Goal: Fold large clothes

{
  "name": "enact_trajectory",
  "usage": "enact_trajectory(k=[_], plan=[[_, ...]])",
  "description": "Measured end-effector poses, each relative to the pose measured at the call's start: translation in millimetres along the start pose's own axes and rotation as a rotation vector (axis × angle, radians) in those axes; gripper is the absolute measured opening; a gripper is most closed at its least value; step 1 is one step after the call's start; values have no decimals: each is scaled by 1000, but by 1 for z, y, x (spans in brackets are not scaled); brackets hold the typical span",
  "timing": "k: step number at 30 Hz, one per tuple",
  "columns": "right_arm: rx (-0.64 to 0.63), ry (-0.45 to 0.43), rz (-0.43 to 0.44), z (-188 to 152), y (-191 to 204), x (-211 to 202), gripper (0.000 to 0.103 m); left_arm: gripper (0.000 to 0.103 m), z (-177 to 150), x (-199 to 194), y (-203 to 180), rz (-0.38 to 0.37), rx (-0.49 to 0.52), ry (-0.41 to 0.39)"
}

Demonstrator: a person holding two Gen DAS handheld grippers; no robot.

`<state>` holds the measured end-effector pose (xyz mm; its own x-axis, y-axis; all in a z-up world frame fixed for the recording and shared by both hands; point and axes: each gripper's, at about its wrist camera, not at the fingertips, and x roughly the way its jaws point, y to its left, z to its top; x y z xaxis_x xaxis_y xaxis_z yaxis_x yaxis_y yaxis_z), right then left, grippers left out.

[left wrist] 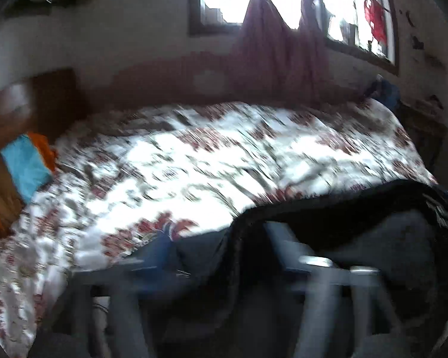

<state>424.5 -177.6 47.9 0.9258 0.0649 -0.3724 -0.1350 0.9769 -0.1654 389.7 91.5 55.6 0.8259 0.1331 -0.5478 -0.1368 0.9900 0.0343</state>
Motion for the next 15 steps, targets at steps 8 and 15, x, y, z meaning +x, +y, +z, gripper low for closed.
enact_trajectory(k=[8,15], plan=[[-46,-71,106,-5,2,-63,95,99,14,-57,12,12,-35,-142],[-90,76,236,-51,8,-94,96,102,-39,-98,-3,-91,8,-130]])
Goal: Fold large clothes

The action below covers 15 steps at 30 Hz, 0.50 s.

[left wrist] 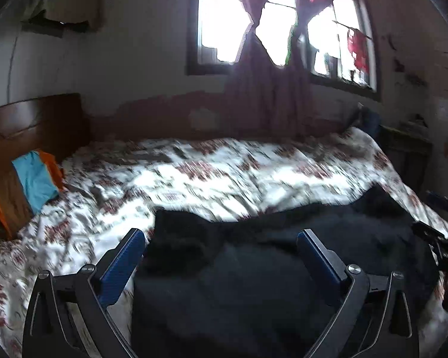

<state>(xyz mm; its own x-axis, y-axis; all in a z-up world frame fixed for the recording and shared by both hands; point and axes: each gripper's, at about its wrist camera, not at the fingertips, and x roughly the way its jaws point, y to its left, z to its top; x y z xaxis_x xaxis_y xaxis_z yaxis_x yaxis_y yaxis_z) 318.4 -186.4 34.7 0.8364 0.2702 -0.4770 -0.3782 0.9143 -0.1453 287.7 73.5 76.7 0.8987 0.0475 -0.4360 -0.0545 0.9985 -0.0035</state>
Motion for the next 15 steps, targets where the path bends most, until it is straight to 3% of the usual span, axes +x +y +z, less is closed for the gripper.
enact_trajectory(k=[6,9,15], plan=[[50,158,105,-32,5,23,96,102,-56,4,-20,-80,14,172],[74,151,114,-28,2,35,96,102,-70,19,-27,-98,15,242],[72,150,74,-10,-3,76,97,103,-64,48,-25,-78,-10,246]])
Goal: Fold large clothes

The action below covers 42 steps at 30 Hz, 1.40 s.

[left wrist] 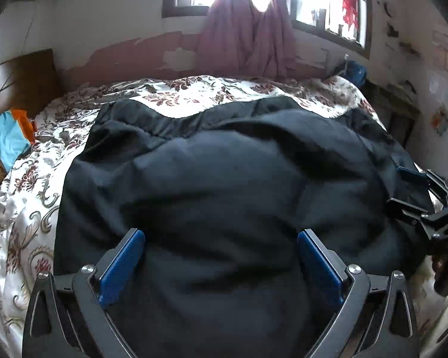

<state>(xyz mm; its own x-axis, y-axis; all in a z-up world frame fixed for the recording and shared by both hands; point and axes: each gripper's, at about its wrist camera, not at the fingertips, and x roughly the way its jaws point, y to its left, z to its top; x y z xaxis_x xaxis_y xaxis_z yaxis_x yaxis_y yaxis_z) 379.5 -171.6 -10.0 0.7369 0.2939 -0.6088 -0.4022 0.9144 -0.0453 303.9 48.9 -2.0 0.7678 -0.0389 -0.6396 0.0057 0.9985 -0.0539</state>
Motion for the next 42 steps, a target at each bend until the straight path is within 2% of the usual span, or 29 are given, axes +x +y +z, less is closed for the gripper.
enact_trajectory(k=[7,12,20,25,30,35,42], plan=[[19,50,2,29,-13,44,100,103,22,36,7,47,-46,11],[79,91,3,45,-29,71,101,103,34,56,11,57,-39,10],[130,101,-37,56,-48,104,101,103,55,79,29,77,-99,52],[140,119,-85,62,-55,120,101,103,62,96,35,134,-96,58],[174,141,-75,67,-69,133,101,103,69,111,44,153,-110,95],[223,147,-17,60,-77,143,102,103,72,122,54,120,-148,119],[239,124,-9,49,-75,147,102,103,59,121,61,35,-199,39]])
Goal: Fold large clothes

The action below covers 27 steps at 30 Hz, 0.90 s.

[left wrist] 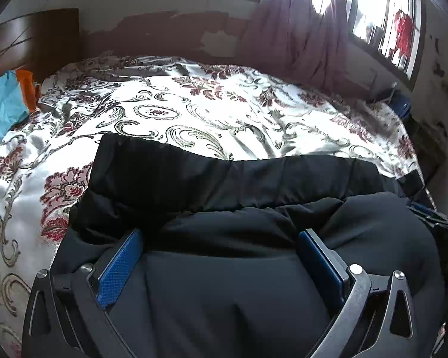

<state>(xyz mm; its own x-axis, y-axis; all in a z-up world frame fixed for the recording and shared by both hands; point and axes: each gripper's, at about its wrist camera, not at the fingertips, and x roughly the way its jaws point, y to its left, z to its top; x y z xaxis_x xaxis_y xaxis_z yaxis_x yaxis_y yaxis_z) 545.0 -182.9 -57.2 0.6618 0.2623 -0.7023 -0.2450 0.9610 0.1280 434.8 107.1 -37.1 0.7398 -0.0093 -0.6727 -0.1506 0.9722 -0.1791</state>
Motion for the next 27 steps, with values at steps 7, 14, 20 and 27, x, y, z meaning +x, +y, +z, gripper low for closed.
enact_trajectory(k=[7,14,20,27], plan=[[10,7,4,-1,-2,6,102,103,-1,4,-1,-11,-12,-17],[17,2,6,-2,-3,9,102,103,-3,6,0,-12,-18,-31],[16,-11,5,-4,-4,7,102,103,-4,6,-1,-5,-13,-38],[12,-52,-5,-7,-3,-2,102,103,-6,4,-2,8,3,-49]])
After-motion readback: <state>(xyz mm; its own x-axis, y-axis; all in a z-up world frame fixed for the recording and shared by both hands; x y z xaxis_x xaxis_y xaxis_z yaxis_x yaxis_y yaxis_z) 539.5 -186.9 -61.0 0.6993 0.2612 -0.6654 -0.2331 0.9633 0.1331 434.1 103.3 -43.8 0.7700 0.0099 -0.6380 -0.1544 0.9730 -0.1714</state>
